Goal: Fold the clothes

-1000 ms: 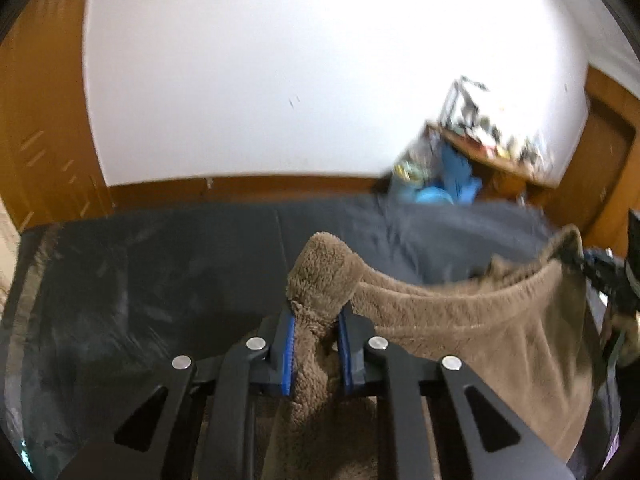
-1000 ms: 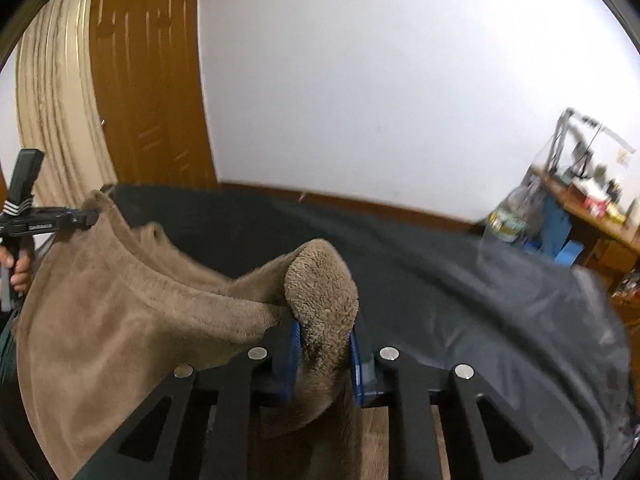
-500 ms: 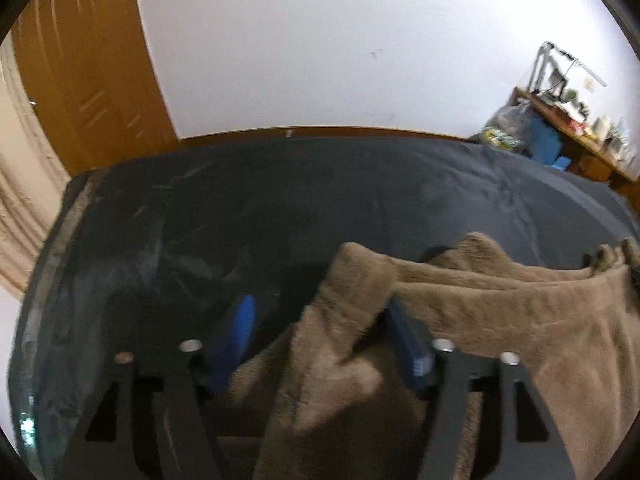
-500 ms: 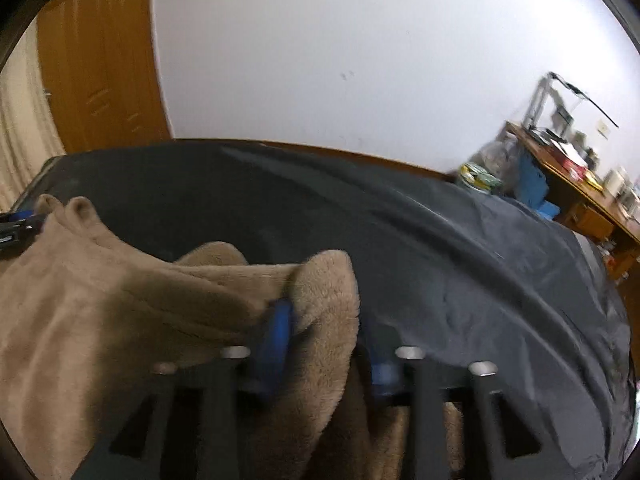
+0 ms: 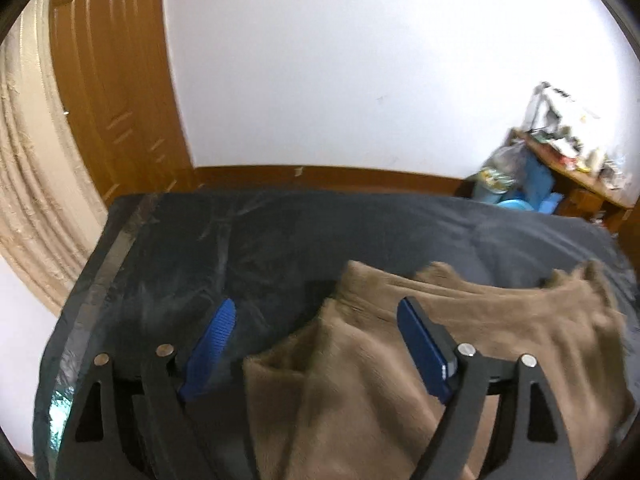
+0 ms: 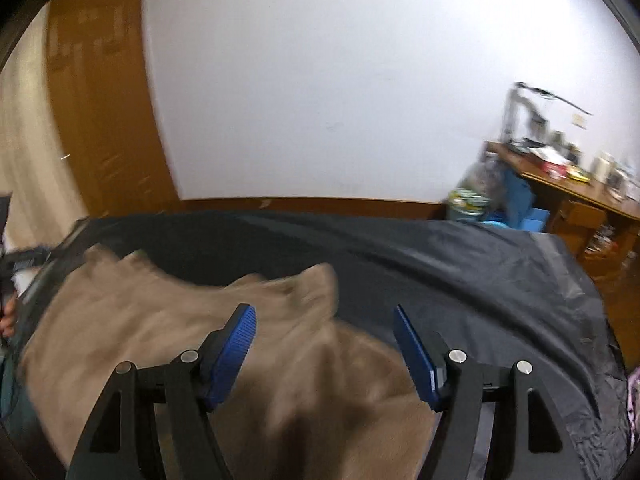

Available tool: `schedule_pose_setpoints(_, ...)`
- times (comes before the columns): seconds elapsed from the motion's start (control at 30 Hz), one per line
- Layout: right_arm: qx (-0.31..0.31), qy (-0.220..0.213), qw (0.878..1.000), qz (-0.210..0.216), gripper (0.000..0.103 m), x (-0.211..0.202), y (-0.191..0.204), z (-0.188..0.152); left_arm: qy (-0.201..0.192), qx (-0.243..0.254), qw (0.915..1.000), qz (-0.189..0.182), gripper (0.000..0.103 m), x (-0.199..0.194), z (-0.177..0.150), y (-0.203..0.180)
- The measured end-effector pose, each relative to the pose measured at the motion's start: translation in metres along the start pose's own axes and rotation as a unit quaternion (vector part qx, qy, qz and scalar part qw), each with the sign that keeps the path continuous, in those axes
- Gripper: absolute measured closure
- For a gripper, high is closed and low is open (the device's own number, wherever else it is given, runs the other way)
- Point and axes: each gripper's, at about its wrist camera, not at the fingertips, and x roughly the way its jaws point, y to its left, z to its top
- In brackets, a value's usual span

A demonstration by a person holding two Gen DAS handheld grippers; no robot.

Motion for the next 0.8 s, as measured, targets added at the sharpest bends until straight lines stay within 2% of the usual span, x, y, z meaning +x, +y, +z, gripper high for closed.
schedule_pose_setpoints(0.13, -0.046, 0.037, 0.995, 0.074, 0.031, 0.004, 0.037, -0.019, 0.034, 0.022, 0.9974, -0.060, 0.016, 0.002, -0.025, -0.025)
schedule_pose_setpoints(0.2, -0.066, 0.056, 0.994, 0.067, 0.031, 0.018, 0.053, -0.030, 0.047, 0.035, 0.9971, -0.049, 0.016, 0.014, -0.037, -0.036)
schedule_pose_setpoints(0.3, -0.061, 0.087, 0.994, 0.036, 0.031, 0.041, 0.053, -0.040, 0.073, 0.029, 0.9968, 0.014, 0.016, 0.045, -0.057, -0.031)
schedule_pose_setpoints(0.43, -0.039, 0.101, 0.994, 0.016, 0.027, 0.065, 0.035, -0.049, 0.082, -0.020, 0.9963, -0.011, 0.013, 0.063, -0.060, -0.005)
schedule_pose_setpoints(0.5, -0.042, 0.092, 0.995, 0.012, 0.022, 0.068, 0.032, -0.050, 0.080, -0.023, 0.9964, -0.016, 0.012, 0.066, -0.060, -0.002)
schedule_pose_setpoints(0.6, -0.042, 0.087, 0.995, 0.001, 0.014, 0.076, 0.032, -0.053, 0.067, -0.006, 0.9977, 0.002, 0.008, 0.070, -0.061, -0.009)
schedule_pose_setpoints(0.8, -0.038, 0.079, 0.996, 0.003, 0.013, 0.075, 0.033, -0.052, 0.075, -0.013, 0.9971, 0.002, 0.006, 0.070, -0.061, -0.013)
